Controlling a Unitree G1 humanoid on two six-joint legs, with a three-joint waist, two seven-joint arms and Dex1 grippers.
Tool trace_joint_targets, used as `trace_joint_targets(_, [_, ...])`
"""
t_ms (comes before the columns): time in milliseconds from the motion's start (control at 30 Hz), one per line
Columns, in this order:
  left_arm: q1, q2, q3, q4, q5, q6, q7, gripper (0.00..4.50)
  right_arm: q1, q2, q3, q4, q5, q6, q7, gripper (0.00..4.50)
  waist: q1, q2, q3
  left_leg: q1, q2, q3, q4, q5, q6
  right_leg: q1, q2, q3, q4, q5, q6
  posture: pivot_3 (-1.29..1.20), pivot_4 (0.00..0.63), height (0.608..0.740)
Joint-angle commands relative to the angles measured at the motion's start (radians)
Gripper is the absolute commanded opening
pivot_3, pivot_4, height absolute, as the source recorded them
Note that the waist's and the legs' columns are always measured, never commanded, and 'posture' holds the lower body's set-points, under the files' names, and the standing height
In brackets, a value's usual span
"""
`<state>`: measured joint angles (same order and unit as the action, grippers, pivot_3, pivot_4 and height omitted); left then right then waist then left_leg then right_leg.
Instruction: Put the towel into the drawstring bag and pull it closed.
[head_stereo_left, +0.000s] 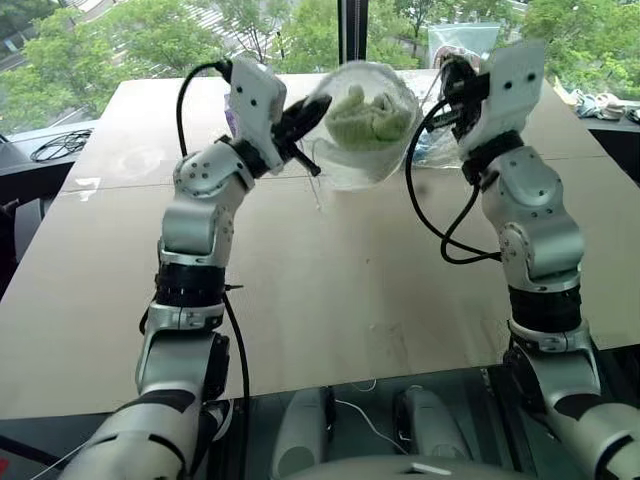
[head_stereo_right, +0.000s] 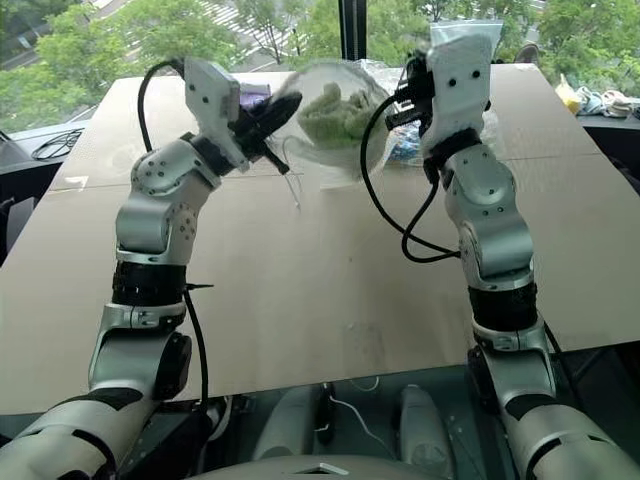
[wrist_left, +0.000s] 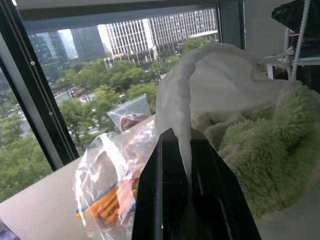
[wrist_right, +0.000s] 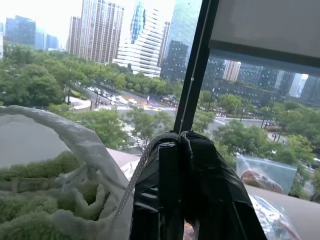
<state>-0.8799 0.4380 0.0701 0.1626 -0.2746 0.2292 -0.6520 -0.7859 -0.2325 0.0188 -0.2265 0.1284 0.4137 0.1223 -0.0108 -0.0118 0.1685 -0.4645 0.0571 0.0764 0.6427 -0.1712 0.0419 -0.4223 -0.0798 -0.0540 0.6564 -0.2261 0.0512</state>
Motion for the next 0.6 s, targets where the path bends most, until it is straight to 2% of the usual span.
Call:
trace_joint_targets(33, [-0.008,0.057,-0.053,0.082,0.104,-0.103,-0.032,0.0,-0.007,-0.015,0.004,-0.027,-0.024,-0.063,0.029,0.04,-0.002,0.0,0.0,0.0,0.0,0.001,0.0,0.0,0.0,0.0,0.0,0.0,0.0,0.0,0.0,0.0,0.15,0.74])
trace_joint_targets(100, [-0.025,0.041,-0.051,0.123,0.102,-0.105,-0.019,0.0,-0.052,0.019,-0.039,-0.03,0.007,-0.047,-0.006,0.04,-0.002,0.001,0.0,0.0,0.0,0.001,0.0,0.0,0.0,0.0,0.0,0.0,0.001,0.0,0.0,0.0,0.15,0.74])
trace_joint_targets(200, [-0.073,0.013,-0.029,0.177,0.091,-0.149,-0.014,0.0,-0.042,0.014,-0.027,-0.017,0.005,-0.04,0.028,0.04,0.0,0.0,0.0,0.0,0.0,0.001,0.0,0.0,0.0,-0.001,0.0,0.0,0.001,0.0,0.0,0.0,0.15,0.74])
trace_joint_targets(300, [-0.147,-0.031,0.049,0.214,0.008,-0.134,0.012,0.0,-0.087,0.078,-0.117,-0.032,0.101,-0.004,-0.024,0.04,0.001,-0.001,0.001,-0.001,0.0,0.001,0.0,0.0,0.0,-0.001,0.0,0.0,0.001,0.0,0.0,0.0,0.15,0.74])
trace_joint_targets(333, [-0.157,-0.032,0.053,0.226,0.005,-0.132,0.011,0.0,-0.092,0.075,-0.12,-0.029,0.093,0.008,-0.03,0.04,0.0,-0.001,0.002,-0.001,0.0,0.0,0.0,0.0,0.0,-0.001,0.0,0.0,0.001,0.0,0.0,0.0,0.15,0.74])
trace_joint_targets(400, [-0.132,0.007,-0.027,0.264,0.118,-0.214,-0.013,0.0,-0.036,0.007,-0.025,0.005,0.0,0.012,0.027,0.04,-0.002,-0.001,0.001,-0.002,0.0,0.0,0.001,0.0,0.0,-0.001,0.0,0.0,0.001,0.0,0.0,0.0,0.15,0.74])
trace_joint_targets(500, [-0.137,-0.037,0.024,0.258,0.04,-0.179,0.006,0.0,-0.016,0.044,-0.047,-0.015,0.046,0.028,0.01,0.04,-0.002,-0.001,0.001,0.001,0.0,0.001,-0.001,0.0,0.0,0.0,-0.001,0.0,0.0,0.0,0.0,0.0,0.15,0.74])
trace_joint_targets(600, [-0.117,-0.026,-0.014,0.248,0.084,-0.217,-0.027,0.0,-0.018,0.039,-0.047,-0.01,0.024,0.039,0.007,0.04,-0.004,-0.001,0.004,0.0,0.0,0.001,-0.001,0.0,0.0,-0.002,0.0,0.0,0.003,0.0,0.0,0.0,0.15,0.74])
